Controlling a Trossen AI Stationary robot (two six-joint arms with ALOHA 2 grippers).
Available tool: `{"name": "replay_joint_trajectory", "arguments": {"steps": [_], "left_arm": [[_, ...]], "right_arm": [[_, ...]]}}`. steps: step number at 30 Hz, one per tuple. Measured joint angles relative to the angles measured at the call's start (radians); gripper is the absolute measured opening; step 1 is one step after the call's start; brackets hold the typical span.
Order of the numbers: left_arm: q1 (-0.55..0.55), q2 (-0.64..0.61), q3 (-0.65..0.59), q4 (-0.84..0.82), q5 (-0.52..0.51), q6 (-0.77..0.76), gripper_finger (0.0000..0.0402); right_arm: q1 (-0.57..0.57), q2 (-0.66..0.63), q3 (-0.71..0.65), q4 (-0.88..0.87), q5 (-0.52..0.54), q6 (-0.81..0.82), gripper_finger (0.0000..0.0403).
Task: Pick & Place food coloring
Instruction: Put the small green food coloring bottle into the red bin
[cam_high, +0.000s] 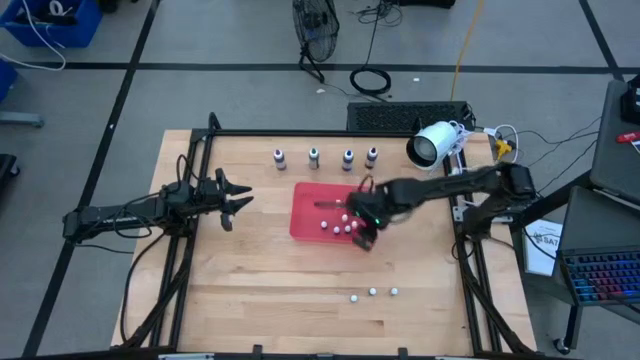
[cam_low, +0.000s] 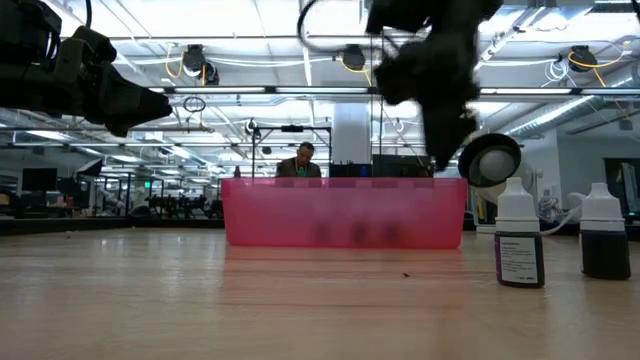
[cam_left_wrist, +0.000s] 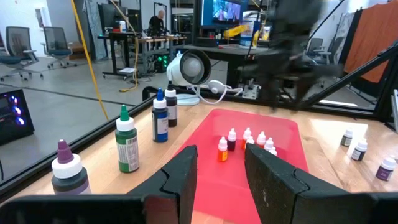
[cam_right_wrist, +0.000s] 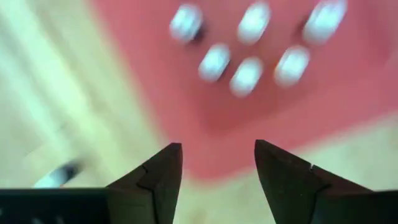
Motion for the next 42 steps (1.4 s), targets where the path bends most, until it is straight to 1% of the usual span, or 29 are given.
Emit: {"name": "replay_joint_trajectory", "arguments": {"steps": [3,6,11,15,18,22,30,39,42], "left_arm": [[0.0,0.0,0.0,0.0,0.0,0.0,0.0136],[0.0,0.0,0.0,0.0,0.0,0.0,0.0136],[0.0,0.0,0.0,0.0,0.0,0.0,0.0136],[0.0,0.0,0.0,0.0,0.0,0.0,0.0136],[0.0,0.0,0.0,0.0,0.0,0.0,0.0136],[0.0,0.0,0.0,0.0,0.0,0.0,0.0136],[0.0,0.0,0.0,0.0,0.0,0.0,0.0136],[0.0,0.0,0.0,0.0,0.0,0.0,0.0136],[0.0,0.0,0.0,0.0,0.0,0.0,0.0136]], "right_arm": [[0.122,-0.038,0.0,-0.044,-0.015,0.174,0.0179],[0.248,-0.044,0.0,-0.031,-0.014,0.32,0.0173],[0.421,-0.015,0.0,-0.016,0.039,0.495,0.0165],[0.501,0.009,0.0,-0.038,0.07,0.583,0.0158],[0.54,0.028,0.0,-0.048,0.072,0.625,0.0155],[0.573,0.057,-0.002,-0.046,0.074,0.641,0.0154],[0.587,0.09,-0.046,-0.019,0.072,0.652,0.0154],[0.583,0.096,-0.155,0.174,0.069,0.638,0.0154],[0.583,0.096,-0.171,0.192,0.068,0.639,0.0154]]}}
